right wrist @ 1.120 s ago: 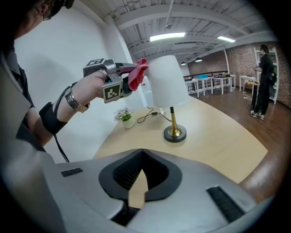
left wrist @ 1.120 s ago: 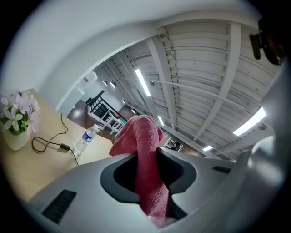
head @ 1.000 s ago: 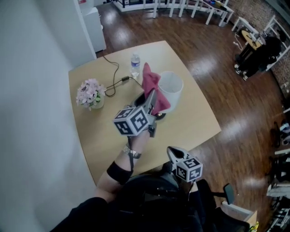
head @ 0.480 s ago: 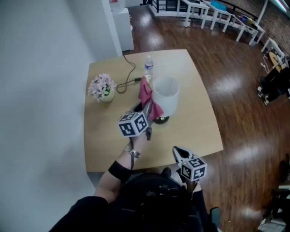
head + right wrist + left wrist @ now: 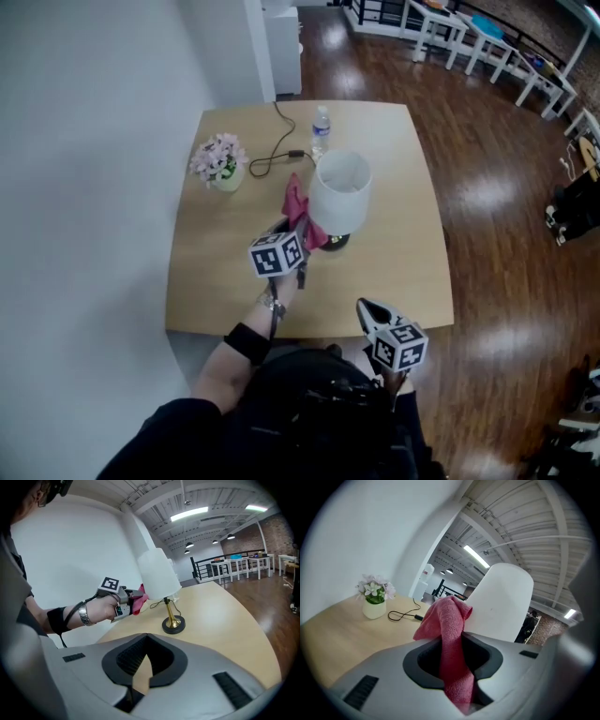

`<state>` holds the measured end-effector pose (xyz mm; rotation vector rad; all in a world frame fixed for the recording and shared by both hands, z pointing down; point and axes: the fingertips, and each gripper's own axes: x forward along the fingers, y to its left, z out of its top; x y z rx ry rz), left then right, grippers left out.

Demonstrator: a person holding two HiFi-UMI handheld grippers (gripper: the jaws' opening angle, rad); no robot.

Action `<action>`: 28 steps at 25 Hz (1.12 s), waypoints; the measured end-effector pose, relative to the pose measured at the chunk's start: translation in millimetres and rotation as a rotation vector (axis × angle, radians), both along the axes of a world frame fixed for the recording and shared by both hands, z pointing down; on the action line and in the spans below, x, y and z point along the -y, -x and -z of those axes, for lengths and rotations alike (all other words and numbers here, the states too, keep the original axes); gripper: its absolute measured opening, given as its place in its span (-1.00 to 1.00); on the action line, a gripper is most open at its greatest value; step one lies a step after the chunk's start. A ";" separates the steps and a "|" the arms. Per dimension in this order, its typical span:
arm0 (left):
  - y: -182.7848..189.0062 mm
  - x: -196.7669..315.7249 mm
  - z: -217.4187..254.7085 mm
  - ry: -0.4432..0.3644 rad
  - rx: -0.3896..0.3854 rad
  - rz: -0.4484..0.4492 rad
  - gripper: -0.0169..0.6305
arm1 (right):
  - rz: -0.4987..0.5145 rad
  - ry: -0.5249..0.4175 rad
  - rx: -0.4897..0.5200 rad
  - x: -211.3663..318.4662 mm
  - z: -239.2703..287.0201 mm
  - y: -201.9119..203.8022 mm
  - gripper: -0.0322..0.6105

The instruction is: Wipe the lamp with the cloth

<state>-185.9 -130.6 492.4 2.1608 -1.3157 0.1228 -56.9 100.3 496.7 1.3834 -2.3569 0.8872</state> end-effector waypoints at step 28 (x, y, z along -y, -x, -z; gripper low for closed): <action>-35.3 -38.2 148.6 -0.237 -0.133 0.092 -0.61 | 0.069 0.001 0.028 -42.8 2.7 -35.5 -0.88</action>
